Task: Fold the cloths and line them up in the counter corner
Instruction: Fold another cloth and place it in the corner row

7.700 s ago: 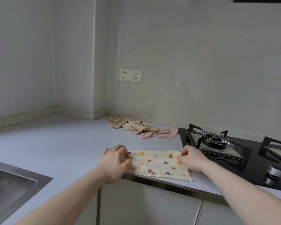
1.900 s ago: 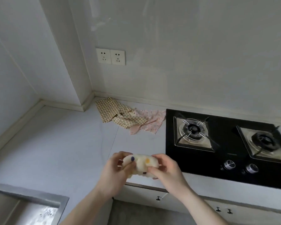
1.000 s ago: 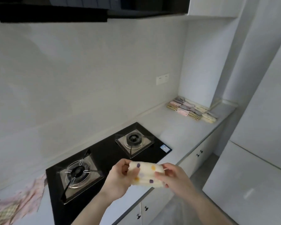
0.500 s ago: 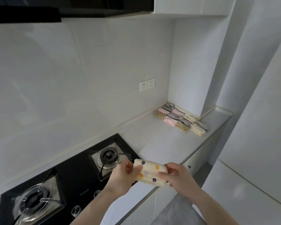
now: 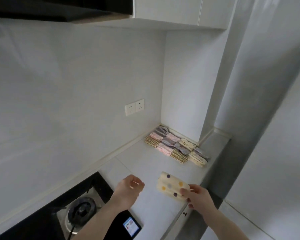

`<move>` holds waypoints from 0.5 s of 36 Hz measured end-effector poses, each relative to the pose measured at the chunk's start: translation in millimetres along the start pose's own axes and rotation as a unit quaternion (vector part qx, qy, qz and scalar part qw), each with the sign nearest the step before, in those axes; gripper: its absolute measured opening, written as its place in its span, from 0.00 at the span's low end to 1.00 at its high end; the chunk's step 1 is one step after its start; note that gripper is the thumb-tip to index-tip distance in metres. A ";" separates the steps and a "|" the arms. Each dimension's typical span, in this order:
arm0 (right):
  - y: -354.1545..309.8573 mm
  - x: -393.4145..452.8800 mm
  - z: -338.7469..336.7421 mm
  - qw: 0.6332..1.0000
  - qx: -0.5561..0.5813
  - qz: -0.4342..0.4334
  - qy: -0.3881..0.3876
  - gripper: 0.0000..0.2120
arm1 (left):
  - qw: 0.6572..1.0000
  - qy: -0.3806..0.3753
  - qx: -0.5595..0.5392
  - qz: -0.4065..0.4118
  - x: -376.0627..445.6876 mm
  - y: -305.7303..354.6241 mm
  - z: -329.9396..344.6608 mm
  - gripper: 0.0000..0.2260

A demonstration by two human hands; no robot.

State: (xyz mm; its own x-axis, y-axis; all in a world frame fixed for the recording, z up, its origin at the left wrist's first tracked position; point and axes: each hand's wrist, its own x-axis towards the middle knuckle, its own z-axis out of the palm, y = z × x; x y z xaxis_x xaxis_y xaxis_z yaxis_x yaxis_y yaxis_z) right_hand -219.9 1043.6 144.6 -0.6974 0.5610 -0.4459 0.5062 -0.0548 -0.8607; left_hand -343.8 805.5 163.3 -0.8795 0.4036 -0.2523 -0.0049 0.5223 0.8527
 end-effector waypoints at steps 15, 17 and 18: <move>16.8 190.2 -42.5 0.978 0.052 0.168 0.109 0.10 | 0.996 -0.004 0.077 -0.048 103.3 9.6 5.1 0.04; 18.4 217.3 -49.5 0.975 0.052 0.185 0.113 0.12 | 0.995 0.003 0.081 -0.057 114.2 10.9 9.0 0.04; 19.2 230.5 -52.7 0.973 0.054 0.195 0.115 0.14 | 0.995 0.008 0.083 -0.061 119.8 12.1 10.7 0.04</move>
State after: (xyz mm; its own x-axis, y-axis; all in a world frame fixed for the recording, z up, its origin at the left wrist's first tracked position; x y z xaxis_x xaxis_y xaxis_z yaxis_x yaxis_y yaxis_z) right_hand -344.2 1215.3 38.2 -0.3248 0.6496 -0.6874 0.6442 -0.3802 -0.6637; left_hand -444.2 868.3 138.5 -0.8849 0.3179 -0.3406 -0.0346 0.6842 0.7285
